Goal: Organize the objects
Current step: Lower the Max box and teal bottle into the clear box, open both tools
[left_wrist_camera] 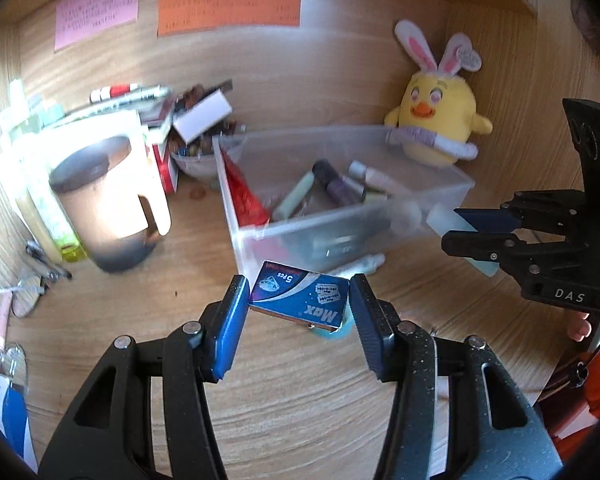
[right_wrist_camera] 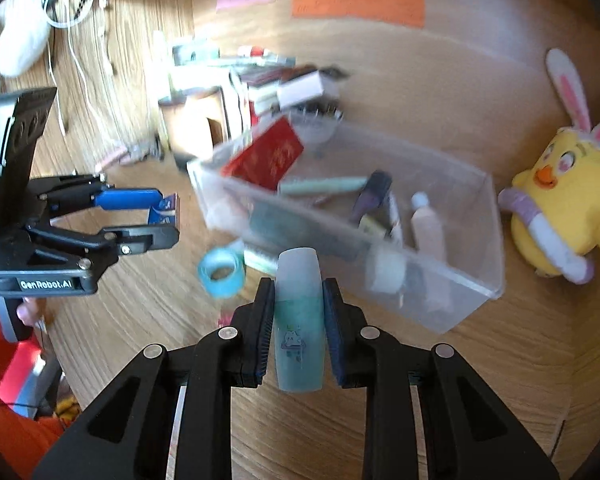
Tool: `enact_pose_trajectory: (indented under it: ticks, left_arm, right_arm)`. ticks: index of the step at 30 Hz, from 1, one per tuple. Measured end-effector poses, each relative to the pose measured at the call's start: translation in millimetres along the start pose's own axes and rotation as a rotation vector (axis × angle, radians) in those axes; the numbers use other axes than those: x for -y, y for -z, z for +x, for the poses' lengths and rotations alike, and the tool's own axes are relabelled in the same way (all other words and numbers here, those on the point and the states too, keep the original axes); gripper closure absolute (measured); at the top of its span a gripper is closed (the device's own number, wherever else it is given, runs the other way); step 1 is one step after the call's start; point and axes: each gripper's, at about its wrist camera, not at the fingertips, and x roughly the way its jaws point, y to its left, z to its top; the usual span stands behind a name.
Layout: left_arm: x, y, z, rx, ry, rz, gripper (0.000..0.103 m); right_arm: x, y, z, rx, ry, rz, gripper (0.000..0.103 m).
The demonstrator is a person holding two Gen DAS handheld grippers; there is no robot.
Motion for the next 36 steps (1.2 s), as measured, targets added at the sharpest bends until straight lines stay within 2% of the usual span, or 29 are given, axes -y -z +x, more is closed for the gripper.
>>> enact_pose_trajectory:
  ticks: [6,18,27,36]
  left_arm:
    - [5.9,-18.9,-5.0,0.055,-0.002,0.0,0.052]
    - [20.1,-57.1,-3.0,0.133,0.017,0.004,0.052]
    - [25.4,-86.8,19.2,0.121,0.001,0.01,0.052]
    - [14.7,-87.5,66.5,0.016,0.009,-0.036,0.052]
  right_arm:
    - [11.0,-17.2,-17.5,0.08,0.022,0.051,0.081]
    - [49.8,-48.3,-19.7,0.13,0.064,0.156,0.081]
    - [55.2,-67.1,-22.6,0.165,0.115,0.142,0.081]
    - [69.6,-65.7,13.5,0.086,0.137,0.166,0.081]
